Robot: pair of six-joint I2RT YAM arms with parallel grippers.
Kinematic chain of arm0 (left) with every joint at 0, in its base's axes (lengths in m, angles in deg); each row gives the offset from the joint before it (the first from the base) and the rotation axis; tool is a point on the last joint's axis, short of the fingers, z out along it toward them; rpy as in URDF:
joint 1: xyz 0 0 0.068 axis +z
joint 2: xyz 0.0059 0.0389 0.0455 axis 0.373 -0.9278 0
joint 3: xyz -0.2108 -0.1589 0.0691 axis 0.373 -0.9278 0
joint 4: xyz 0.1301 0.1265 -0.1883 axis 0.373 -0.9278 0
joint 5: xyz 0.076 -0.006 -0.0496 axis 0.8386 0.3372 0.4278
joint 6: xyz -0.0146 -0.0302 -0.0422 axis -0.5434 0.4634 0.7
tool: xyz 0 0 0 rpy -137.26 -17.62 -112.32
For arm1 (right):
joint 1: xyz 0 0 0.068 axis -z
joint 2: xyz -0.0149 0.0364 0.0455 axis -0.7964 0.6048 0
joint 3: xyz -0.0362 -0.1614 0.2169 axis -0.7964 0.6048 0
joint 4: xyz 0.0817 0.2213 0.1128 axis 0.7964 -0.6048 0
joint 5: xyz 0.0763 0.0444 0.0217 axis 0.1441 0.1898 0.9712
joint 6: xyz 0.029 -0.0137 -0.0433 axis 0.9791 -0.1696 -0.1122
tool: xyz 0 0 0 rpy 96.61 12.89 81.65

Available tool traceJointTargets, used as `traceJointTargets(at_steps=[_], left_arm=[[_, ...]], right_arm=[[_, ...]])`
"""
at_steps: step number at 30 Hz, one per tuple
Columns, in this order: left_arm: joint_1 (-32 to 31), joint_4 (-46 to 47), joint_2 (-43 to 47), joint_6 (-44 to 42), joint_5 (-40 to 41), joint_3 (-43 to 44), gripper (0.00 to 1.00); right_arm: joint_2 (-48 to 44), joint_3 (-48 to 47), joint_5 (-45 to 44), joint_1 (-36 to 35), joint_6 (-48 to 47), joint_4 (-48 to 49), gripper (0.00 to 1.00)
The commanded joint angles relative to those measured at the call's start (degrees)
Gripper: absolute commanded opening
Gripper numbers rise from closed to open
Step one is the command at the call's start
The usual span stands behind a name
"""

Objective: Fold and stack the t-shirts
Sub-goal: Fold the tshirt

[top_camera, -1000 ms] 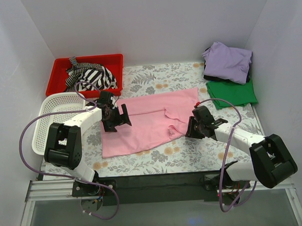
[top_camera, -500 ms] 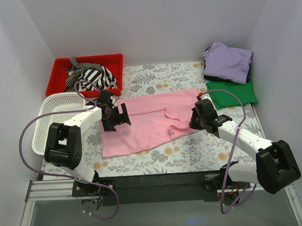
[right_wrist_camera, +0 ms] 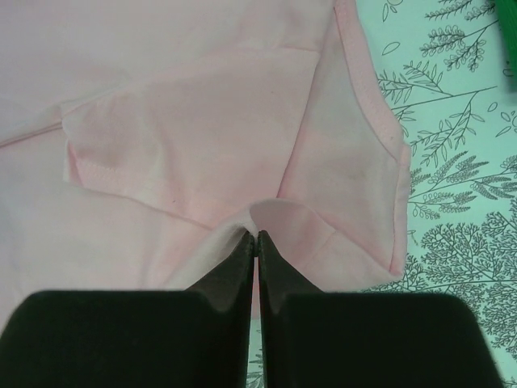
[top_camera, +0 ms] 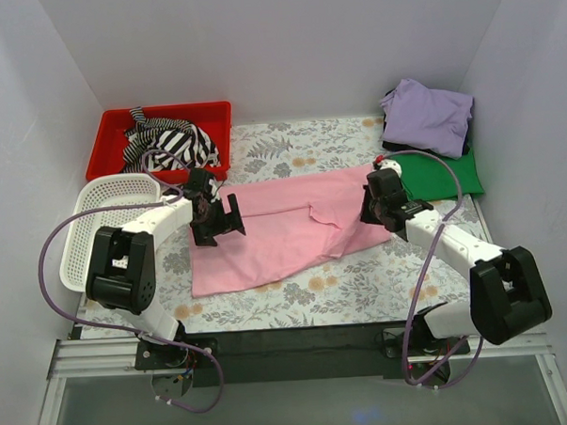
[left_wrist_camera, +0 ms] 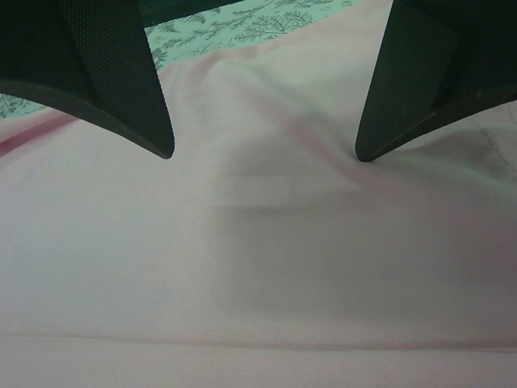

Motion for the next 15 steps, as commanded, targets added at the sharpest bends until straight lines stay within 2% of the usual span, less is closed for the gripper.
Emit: traceJointTargets(at_steps=[1, 8, 15], left_arm=[[-0.2, -1.0, 0.7, -1.0, 1.4, 2.7, 0.95], [-0.2, -3.6, 3.4, 0.2, 1.8, 2.2, 0.95], [-0.2, -9.7, 12.4, 6.0, 0.6, -2.9, 0.95]], right_arm=[[2.7, -5.2, -1.7, 0.9, -3.2, 3.2, 0.07], [5.8, -8.4, 0.6, 2.2, -4.3, 3.5, 0.07], [5.3, -7.1, 3.4, 2.2, -4.9, 3.5, 0.07]])
